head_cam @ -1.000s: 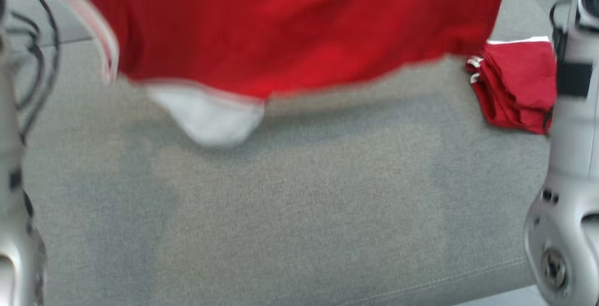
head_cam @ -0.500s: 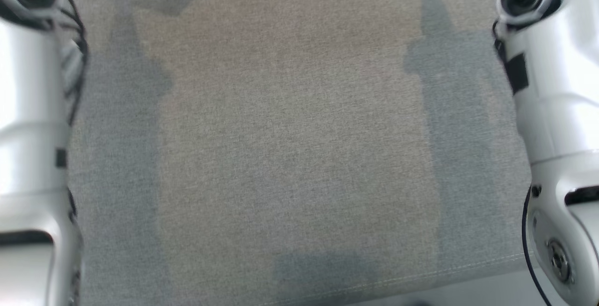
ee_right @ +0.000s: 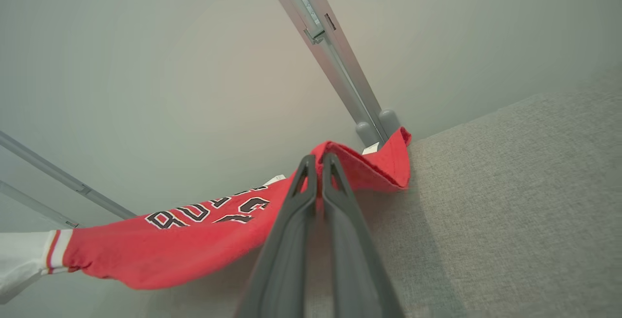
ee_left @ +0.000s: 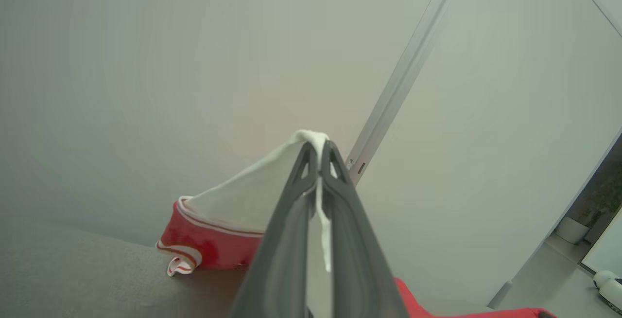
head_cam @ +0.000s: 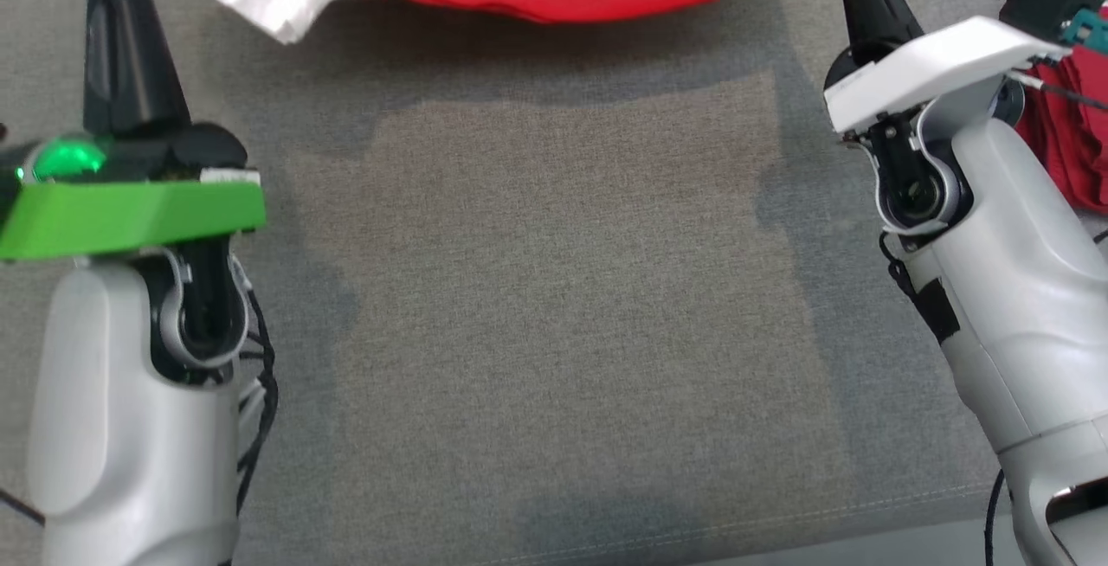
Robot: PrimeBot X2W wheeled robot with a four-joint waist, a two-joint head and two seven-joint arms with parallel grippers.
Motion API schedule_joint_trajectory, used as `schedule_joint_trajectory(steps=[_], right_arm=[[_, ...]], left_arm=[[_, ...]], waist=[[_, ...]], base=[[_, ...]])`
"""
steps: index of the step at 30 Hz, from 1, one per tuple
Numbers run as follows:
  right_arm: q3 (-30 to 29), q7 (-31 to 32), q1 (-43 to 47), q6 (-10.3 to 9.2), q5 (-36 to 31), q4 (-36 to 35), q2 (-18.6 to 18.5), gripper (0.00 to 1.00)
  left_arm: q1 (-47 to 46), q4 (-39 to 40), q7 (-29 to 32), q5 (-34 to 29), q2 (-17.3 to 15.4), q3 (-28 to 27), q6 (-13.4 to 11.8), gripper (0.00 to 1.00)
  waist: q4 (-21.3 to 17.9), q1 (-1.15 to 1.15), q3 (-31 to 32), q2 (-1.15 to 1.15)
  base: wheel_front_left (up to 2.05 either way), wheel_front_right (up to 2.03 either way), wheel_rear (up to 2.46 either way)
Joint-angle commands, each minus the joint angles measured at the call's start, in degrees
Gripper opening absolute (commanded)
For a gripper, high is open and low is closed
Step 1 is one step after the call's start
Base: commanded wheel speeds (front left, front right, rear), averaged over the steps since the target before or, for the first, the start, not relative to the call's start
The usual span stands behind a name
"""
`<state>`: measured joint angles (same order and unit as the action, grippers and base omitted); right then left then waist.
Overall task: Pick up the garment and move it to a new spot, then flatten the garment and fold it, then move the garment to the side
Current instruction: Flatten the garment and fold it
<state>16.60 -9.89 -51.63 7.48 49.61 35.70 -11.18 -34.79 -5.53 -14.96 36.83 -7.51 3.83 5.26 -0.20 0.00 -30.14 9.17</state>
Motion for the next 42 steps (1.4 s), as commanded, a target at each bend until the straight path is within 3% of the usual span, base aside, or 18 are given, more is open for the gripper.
schedule_joint_trajectory(steps=[1, 7, 13, 21, 31, 42], right_arm=[[0.3, -0.6, 1.7, 0.02, 0.6, -0.5, -0.7, 0.0], [1.6, -2.5, 9.5, 0.02, 2.8, -3.9, -2.7, 0.0], [-0.3, -4.7, 18.8, 0.02, -0.1, -6.8, -4.0, 0.0], [-4.6, -5.3, 34.0, 0.02, -7.2, -14.4, -1.9, 0.0], [-8.3, -3.6, 47.0, 0.02, -12.3, -22.4, 2.5, 0.0], [-12.7, 0.4, 53.5, 0.02, -15.5, -28.7, 5.2, 0.0]], left_arm=[[2.2, 0.9, -0.1, -0.4, 0.1, 0.0, -0.4, 0.0], [15.6, 5.2, 0.9, 0.2, 0.8, 0.9, -2.8, 0.0], [26.9, 6.0, 0.6, 0.9, 2.0, 1.8, -3.7, 0.0], [39.4, 4.9, 0.2, -0.3, 2.6, 3.2, -4.9, 0.0], [45.7, 5.7, -0.2, -1.0, 3.7, 4.7, -5.1, 0.0], [51.2, 10.9, -0.2, -1.0, 4.0, 2.7, -6.0, 0.0]], waist=[[0.1, 0.0, 1.5, 0.0], [0.7, 0.0, 5.2, 0.0], [1.5, 0.0, 9.1, 0.0], [1.3, 0.0, 13.9, 0.0], [1.0, 0.0, 16.8, 0.0], [0.9, 0.0, 18.7, 0.0]], base=[[0.0, 0.0, 0.0], [0.0, 0.0, 0.0], [0.0, 0.0, 0.0], [0.0, 0.0, 0.0], [0.0, 0.0, 0.0], [0.0, 0.0, 0.0]])
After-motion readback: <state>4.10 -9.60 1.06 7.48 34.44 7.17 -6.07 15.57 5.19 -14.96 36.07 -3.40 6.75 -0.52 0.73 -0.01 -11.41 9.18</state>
